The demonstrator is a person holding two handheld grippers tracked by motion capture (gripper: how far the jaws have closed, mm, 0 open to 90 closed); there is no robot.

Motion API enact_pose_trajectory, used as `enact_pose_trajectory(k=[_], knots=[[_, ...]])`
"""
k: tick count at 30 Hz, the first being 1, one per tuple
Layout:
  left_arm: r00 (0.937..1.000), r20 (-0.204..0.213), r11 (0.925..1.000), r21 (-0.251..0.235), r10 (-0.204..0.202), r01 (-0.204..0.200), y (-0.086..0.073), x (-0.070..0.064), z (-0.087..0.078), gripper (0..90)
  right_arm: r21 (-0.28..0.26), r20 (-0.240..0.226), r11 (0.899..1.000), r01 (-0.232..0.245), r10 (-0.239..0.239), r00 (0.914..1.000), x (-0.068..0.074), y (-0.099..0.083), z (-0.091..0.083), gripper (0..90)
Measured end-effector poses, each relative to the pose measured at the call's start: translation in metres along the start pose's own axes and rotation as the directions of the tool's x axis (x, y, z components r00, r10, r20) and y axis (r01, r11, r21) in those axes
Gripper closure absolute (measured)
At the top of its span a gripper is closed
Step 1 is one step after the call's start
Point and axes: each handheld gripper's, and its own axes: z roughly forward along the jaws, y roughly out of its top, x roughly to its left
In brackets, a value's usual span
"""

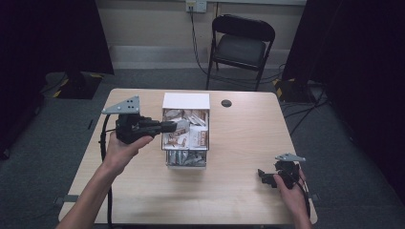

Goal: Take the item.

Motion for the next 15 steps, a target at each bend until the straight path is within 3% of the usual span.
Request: enact_pose_trajectory(k=[15], knots=[[0.9997,-0.024,0.9995,-0.03,0.009,-0.01,0.006,-0.003,-0.016,90.0,0.0,0.0,1.0,0.0,0.0,1.0,0.0,0.0,0.0,0.0]])
